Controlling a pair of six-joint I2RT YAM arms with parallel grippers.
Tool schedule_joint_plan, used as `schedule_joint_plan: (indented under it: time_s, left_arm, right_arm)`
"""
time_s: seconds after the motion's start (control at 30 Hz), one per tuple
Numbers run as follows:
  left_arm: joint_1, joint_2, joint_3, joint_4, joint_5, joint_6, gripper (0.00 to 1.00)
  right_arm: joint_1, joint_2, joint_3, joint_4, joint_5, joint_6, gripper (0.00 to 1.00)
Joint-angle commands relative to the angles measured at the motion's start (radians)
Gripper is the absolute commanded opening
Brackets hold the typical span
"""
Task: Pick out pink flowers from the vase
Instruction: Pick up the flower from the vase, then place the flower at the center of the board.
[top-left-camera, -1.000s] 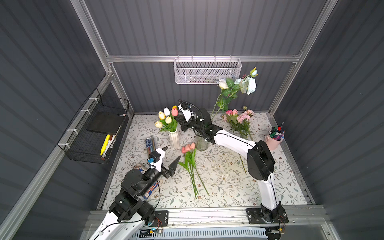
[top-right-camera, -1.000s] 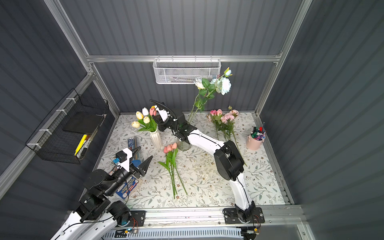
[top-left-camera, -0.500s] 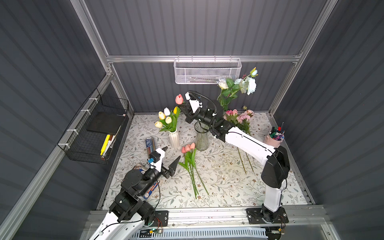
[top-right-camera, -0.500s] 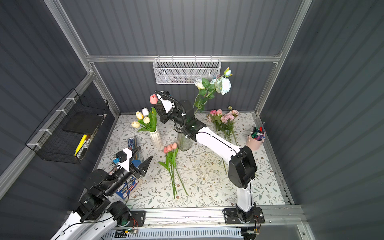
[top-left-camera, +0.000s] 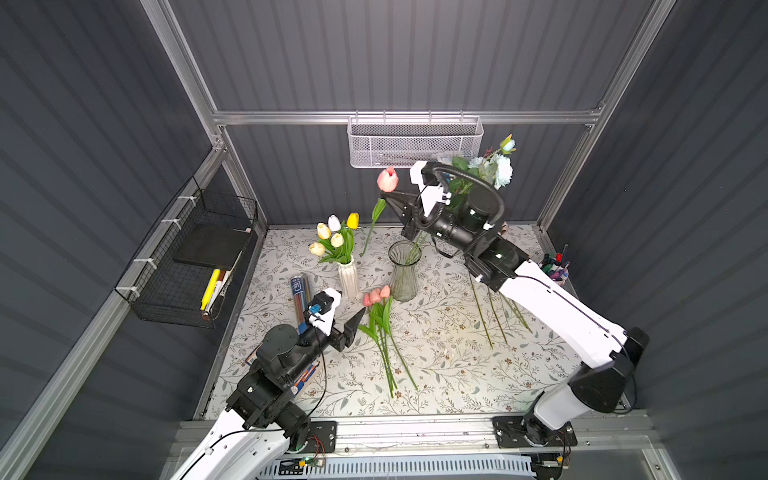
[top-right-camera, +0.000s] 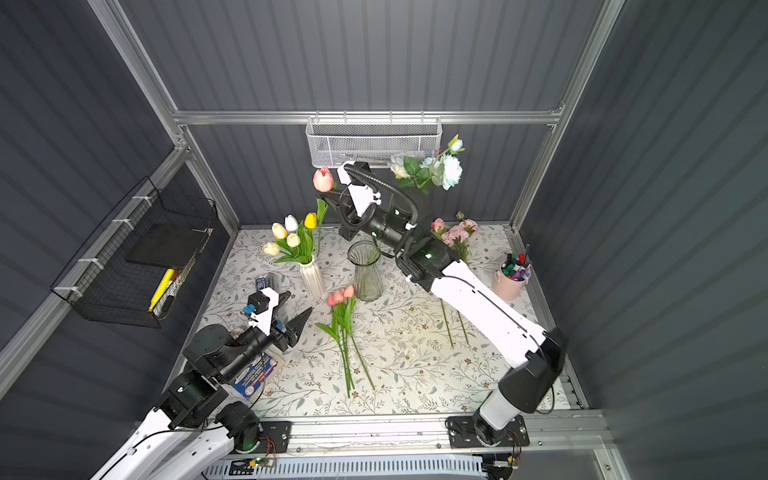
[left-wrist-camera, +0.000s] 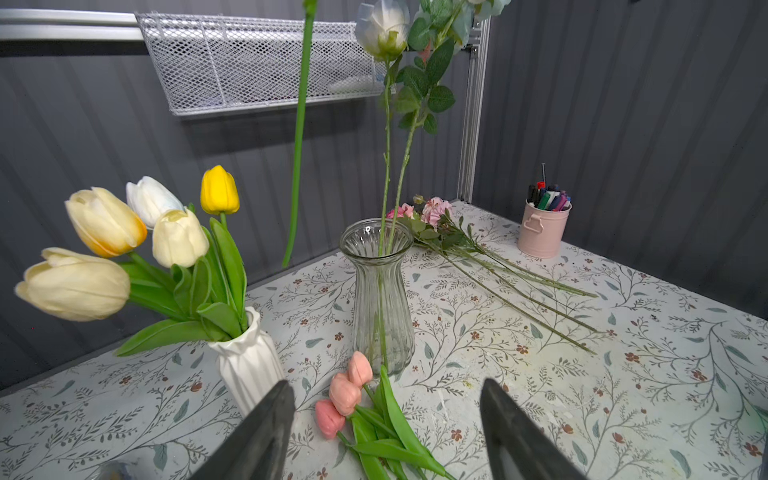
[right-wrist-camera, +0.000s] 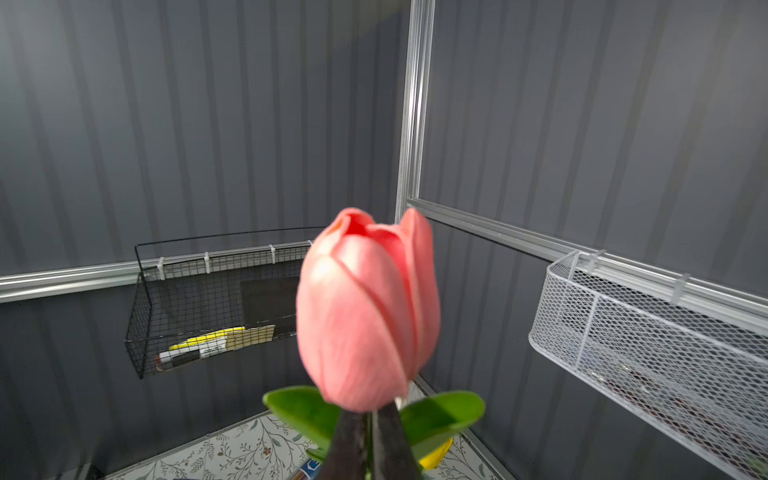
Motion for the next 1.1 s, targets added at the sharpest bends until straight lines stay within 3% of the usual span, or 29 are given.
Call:
schedule_joint_plan:
  time_s: [0.0,0.5,0.63,0.93,1.07]
  left_arm:
    - [-0.002,0.054,0.066,0.001,0.015,0.001,0.69]
    - [-0.002,0.360,0.235,0.098,0.401,0.051,0.42]
    - [-0.002,0.399,0.253,0.093,0.500,0.073,0.41]
    - [-0.002,0.451,0.265,0.089,0.531,0.090,0.31]
    - [-0.002,0.441,0.251,0.108,0.530,0.092,0.09]
  right_arm:
    - [-0.003,-0.072,-0.072,-0.065,-0.031,-0.002,0.00]
    - [-0.002,-0.311,-0.344,-0.072,-0.112,0.108,0.00]
    - [-0.002,-0.363,-0.387,-0.059,-0.117,0.138,0.00]
    - [0.001,-0.385,-0.404,-0.031,-0.140,0.195,0.00]
    - [0.000,-0.385,-0.399,-0.049,-0.140,0.186,0.00]
